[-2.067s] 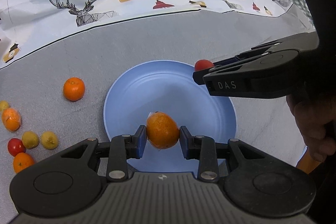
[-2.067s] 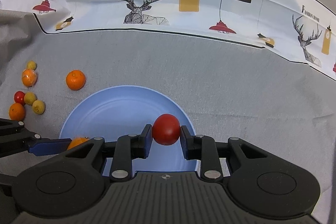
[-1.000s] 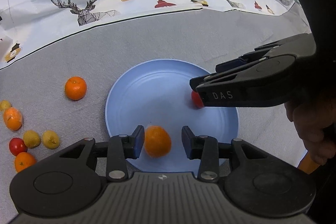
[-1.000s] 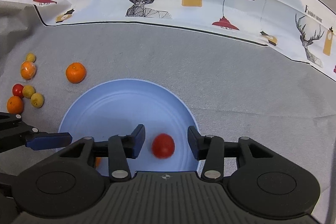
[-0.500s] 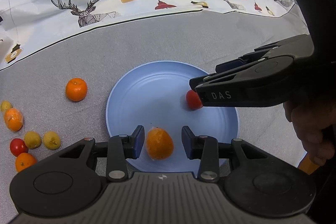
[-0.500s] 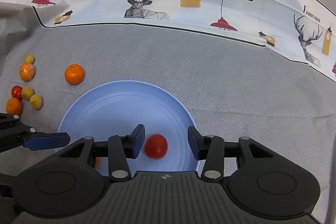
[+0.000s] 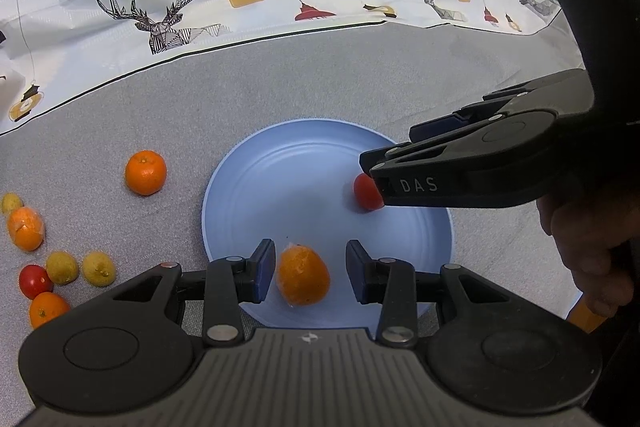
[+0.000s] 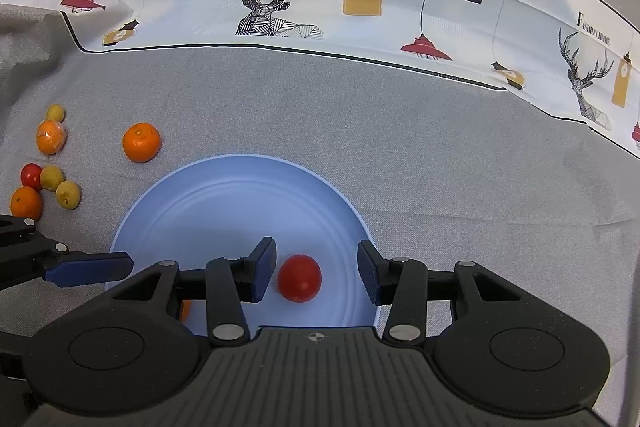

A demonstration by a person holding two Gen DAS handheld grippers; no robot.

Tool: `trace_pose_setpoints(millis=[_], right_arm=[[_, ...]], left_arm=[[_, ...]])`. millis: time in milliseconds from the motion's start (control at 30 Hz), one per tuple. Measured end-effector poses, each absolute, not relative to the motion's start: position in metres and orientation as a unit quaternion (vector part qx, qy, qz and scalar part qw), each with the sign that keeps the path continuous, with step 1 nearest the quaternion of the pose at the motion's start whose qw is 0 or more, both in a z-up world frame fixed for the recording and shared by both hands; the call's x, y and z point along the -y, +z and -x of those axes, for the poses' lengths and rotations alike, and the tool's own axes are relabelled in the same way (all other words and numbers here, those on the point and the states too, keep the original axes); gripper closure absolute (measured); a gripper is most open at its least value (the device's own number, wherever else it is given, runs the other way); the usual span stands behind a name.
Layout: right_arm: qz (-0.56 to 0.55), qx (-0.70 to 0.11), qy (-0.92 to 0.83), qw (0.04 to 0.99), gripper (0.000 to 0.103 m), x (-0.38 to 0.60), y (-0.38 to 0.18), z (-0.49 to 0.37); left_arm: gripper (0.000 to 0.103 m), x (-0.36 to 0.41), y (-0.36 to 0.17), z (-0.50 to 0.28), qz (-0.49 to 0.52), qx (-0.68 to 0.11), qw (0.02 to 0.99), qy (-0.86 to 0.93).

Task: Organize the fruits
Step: 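Withdraw both open tools from the plate back toward the fruit pile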

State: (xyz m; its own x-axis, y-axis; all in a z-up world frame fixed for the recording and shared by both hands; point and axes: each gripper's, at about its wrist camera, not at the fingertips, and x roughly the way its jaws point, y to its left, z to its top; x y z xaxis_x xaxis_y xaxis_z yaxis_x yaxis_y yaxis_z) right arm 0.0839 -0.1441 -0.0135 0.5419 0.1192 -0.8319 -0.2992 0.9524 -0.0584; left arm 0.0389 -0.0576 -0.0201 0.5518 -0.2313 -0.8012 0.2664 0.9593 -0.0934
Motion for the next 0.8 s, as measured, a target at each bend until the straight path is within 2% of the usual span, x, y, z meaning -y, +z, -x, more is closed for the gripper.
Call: trace_pose_setpoints(millis=[600, 700, 800], right_arm=[[0.092, -0.444, 0.097, 0.886, 0.056, 0.141, -0.005, -0.083], [0.088, -0.438, 0.094, 0.89, 0.061, 0.137, -0.003, -0.082], [0.078, -0.431, 0.093, 0.894, 0.073, 0.132, 0.0, -0.081]], left_arm=[[0.062, 0.048, -0.013, -0.038, -0.012, -0.444, 0.885, -0.138], [0.069, 0.044, -0.01, -0.036, -0.01, -0.44, 0.888, -0.136], [0.084, 0.035, -0.006, -0.035, -0.004, -0.433, 0.891, -0.133]])
